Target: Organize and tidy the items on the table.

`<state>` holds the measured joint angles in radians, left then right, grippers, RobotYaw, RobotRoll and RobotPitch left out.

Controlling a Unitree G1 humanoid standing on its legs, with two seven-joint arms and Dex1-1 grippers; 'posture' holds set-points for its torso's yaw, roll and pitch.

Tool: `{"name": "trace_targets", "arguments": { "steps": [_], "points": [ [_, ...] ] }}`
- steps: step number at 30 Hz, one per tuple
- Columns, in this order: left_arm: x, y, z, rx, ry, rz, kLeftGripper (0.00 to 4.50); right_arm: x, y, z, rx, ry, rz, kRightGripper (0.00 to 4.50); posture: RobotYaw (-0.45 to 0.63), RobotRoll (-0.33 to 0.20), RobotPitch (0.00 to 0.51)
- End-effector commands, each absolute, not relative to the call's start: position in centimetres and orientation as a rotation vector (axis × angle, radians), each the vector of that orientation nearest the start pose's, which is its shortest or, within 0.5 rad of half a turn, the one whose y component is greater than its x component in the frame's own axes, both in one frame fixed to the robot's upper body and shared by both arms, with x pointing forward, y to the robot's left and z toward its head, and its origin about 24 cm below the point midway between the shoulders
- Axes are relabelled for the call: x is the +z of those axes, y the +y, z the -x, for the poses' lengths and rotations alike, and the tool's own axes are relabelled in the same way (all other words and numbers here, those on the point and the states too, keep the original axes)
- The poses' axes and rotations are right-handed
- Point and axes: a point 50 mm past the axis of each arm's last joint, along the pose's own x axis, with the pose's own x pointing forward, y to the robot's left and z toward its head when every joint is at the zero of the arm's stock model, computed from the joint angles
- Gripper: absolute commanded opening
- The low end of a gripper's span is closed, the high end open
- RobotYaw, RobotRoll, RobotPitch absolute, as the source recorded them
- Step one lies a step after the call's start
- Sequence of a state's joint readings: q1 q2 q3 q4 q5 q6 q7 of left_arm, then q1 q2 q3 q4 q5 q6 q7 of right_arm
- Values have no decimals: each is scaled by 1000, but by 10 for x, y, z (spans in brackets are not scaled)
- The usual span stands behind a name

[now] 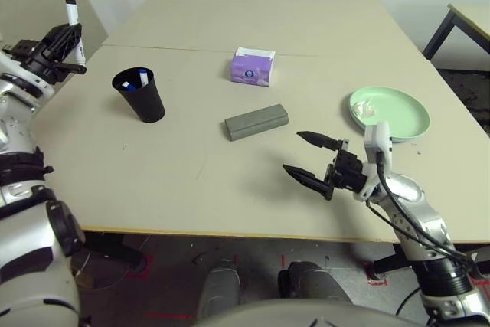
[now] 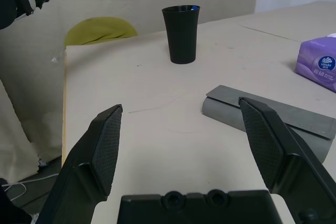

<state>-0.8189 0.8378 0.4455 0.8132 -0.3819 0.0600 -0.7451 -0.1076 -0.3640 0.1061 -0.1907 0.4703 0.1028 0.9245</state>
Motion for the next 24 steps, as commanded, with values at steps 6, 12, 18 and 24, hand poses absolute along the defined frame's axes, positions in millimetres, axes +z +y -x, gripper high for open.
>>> {"name": "trace_targets", "arguments": {
  "steps": [6, 12, 18, 24],
  "points": [
    [225, 362, -335, -144, -238, -63, 299, 105, -133, -233, 1140, -144, -31, 4500, -56, 0, 89],
    [212, 357, -338, -162, -215, -51, 298, 105, -132, -231, 1144, -136, -29, 4500, -61, 0, 93],
    [202, 348, -340, -199, -230, -50, 298, 108, -133, -230, 1147, -133, -29, 4500, -66, 0, 98],
    [182, 337, -337, -258, -232, -79, 298, 109, -134, -228, 1145, -131, -24, 4500, -75, 0, 99]
  ]
}}
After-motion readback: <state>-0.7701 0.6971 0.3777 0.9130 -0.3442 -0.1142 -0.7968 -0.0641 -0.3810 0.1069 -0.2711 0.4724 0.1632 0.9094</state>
